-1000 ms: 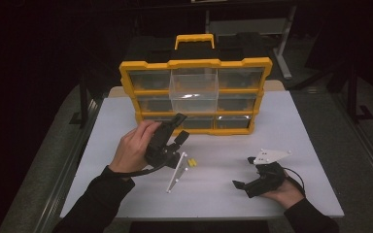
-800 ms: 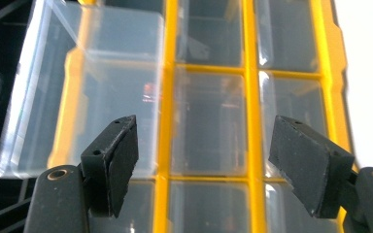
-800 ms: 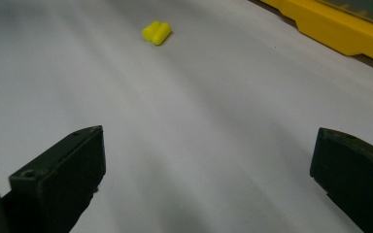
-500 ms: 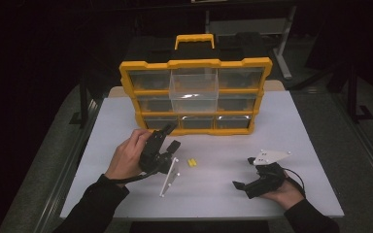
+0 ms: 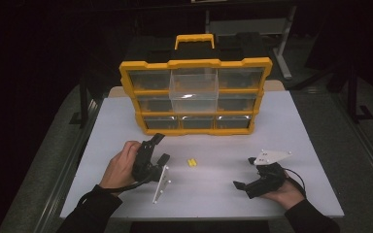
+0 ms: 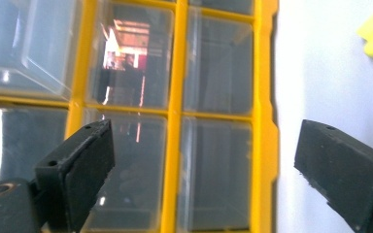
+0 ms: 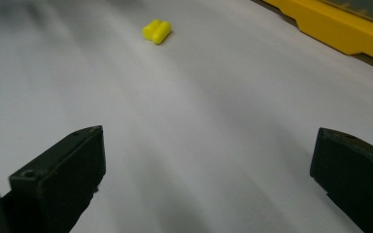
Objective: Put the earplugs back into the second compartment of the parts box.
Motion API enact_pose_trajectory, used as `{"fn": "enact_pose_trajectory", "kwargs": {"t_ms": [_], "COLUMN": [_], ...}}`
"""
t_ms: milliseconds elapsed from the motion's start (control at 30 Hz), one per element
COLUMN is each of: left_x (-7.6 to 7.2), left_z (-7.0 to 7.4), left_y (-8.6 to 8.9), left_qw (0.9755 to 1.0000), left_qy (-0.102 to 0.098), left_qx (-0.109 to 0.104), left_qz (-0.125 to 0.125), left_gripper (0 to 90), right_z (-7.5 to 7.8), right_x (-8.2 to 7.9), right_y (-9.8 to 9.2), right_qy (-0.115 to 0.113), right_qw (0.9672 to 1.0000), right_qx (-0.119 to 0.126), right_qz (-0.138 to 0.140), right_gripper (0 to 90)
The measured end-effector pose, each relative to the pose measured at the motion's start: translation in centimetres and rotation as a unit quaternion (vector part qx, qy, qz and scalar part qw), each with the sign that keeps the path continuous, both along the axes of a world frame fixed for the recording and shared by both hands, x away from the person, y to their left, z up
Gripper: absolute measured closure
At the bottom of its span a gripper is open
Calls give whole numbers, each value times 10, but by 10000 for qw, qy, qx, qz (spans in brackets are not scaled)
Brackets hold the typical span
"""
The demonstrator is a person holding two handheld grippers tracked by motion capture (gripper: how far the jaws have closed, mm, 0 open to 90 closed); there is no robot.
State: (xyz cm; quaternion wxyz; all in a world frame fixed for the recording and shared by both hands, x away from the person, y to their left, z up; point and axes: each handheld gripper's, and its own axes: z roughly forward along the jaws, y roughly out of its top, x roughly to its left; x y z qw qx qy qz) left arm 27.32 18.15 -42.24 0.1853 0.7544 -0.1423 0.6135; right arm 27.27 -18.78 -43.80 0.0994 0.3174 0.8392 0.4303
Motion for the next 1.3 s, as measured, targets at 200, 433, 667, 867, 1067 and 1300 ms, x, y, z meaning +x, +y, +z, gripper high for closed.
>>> {"fn": "enact_pose_trajectory", "kwargs": {"t_ms": [200,433,667,867,1067,1300], "left_x": [-3,-7,-8,-8,-8,-8], "left_z": [-9,-21,-22,-19,-14,-11], "left_y": [11,19,19,19,20,20], "left_qw": [9998,9995,9986,9977,9933,9865], "left_qy": [36,139,183,318,707,1083], "left_qx": [53,-42,-246,-394,-781,-1141], "left_qz": [193,298,427,450,469,449], "left_gripper": [19,0,0,0,0,0], "right_z": [0,0,1,1,0,0], "right_x": [0,0,0,-1,0,0], "right_y": [0,-1,-1,-1,-2,-2], "right_qy": [-7,-13,-30,-24,-30,-32], "right_qw": [10000,10000,10000,10000,10000,10000], "right_qx": [-11,6,-10,-27,-29,-24], "right_qz": [-16,-69,-86,-81,-80,-90], "right_gripper": [0,0,0,0,0,0]}}
